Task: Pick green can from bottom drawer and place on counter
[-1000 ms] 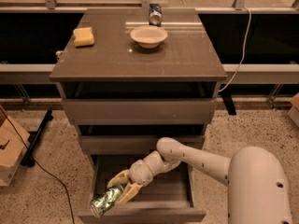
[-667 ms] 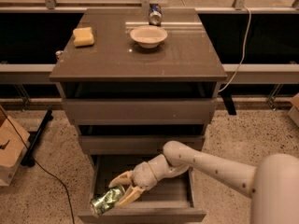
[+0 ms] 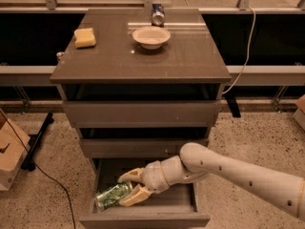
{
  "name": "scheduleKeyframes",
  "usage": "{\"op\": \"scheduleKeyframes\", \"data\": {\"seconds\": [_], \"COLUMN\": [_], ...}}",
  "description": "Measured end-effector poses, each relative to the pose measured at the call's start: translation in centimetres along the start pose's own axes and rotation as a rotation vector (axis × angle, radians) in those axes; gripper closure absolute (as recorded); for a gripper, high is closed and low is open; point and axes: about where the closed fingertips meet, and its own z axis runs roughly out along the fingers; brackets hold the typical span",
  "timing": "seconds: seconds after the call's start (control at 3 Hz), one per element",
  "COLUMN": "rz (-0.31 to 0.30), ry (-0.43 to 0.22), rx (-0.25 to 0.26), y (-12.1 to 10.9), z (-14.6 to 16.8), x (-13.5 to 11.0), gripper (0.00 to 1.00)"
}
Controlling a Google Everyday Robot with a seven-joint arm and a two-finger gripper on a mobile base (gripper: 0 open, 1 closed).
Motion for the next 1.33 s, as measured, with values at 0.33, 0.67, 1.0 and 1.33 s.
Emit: {"op": "scheduleKeyframes", "data": {"seconds": [0.33,0.67,1.0,1.33], "rz": [-0.003,-0.023,-0.070,-0.070], "ry": [0.062,0.158,0.239,0.239], "rx": [0.087,0.159,0.198,0.198], "y": [-1.8,-2.8,-3.0,-3.0], "z": [-3.5,-7.6,-9.9,-9.9], "x": [-3.3,-8.7,-13.9,-13.9], "gripper": [1.00,1.00,1.00,1.00]}}
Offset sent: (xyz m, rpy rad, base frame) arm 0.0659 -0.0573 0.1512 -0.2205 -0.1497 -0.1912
